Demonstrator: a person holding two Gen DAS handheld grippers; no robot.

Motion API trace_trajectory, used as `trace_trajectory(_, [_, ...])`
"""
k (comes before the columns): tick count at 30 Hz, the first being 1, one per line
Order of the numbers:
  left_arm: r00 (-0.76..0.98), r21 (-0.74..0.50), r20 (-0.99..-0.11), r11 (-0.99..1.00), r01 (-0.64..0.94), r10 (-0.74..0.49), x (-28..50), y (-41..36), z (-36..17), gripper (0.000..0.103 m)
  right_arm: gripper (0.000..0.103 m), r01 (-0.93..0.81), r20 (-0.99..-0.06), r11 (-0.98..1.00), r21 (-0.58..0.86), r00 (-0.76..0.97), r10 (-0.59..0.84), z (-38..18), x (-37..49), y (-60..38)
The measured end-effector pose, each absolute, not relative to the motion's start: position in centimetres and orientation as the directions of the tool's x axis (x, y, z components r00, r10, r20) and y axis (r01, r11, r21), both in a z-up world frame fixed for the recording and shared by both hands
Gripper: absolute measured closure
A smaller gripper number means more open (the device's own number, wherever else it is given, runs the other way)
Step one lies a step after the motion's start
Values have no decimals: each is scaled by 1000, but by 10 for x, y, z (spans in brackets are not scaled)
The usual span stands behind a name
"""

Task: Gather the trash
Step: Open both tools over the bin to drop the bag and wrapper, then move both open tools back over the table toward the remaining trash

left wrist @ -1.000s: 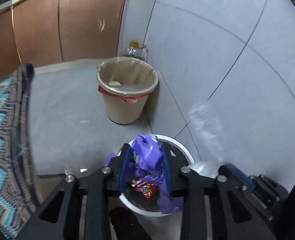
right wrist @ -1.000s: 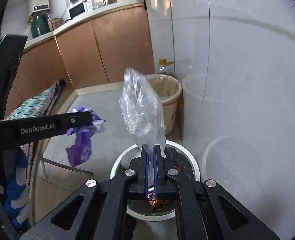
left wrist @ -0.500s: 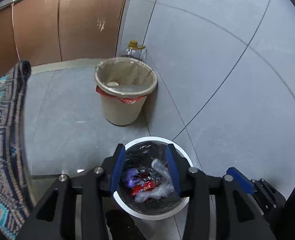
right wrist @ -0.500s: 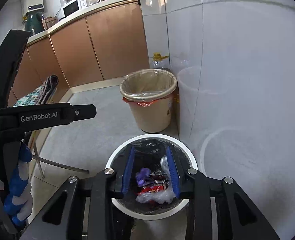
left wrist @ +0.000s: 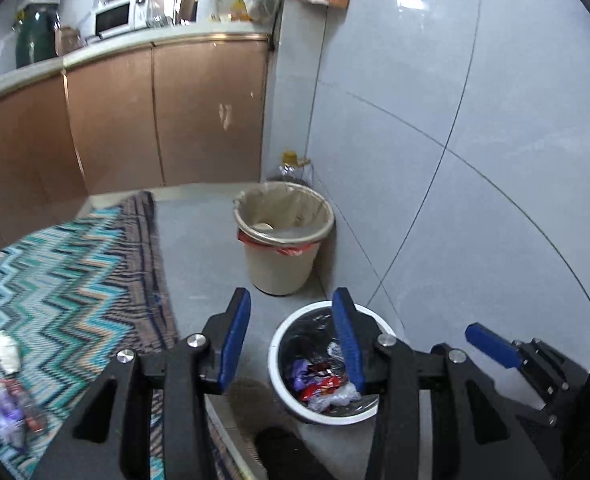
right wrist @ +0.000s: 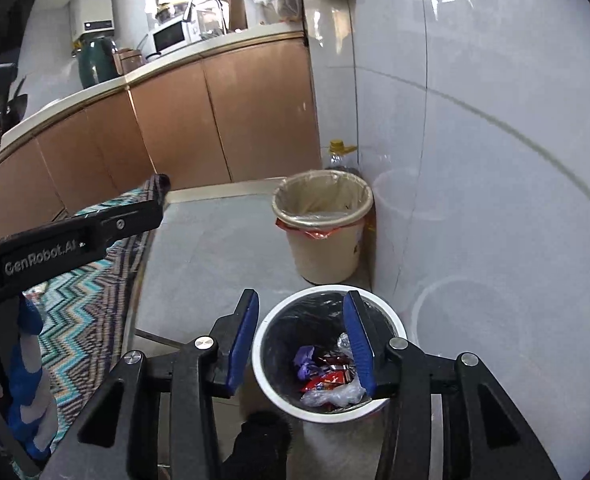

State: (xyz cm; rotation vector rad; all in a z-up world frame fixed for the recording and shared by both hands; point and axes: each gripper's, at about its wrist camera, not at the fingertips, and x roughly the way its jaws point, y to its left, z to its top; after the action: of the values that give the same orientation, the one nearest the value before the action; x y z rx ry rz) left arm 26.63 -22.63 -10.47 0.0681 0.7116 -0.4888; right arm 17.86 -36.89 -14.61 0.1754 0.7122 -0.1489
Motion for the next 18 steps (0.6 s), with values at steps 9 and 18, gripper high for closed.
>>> trace_trajectory(9, [723, -74, -580, 908, 412, -375, 212, -171, -72, 62, 59, 133, -624, 986, 97, 780, -44, -109, 145, -336])
trace_trajectory(18, [788, -55, -519, 933, 355, -331, 168, -116, -46, 62, 58, 38, -602, 995, 95, 798, 27, -81, 125, -296])
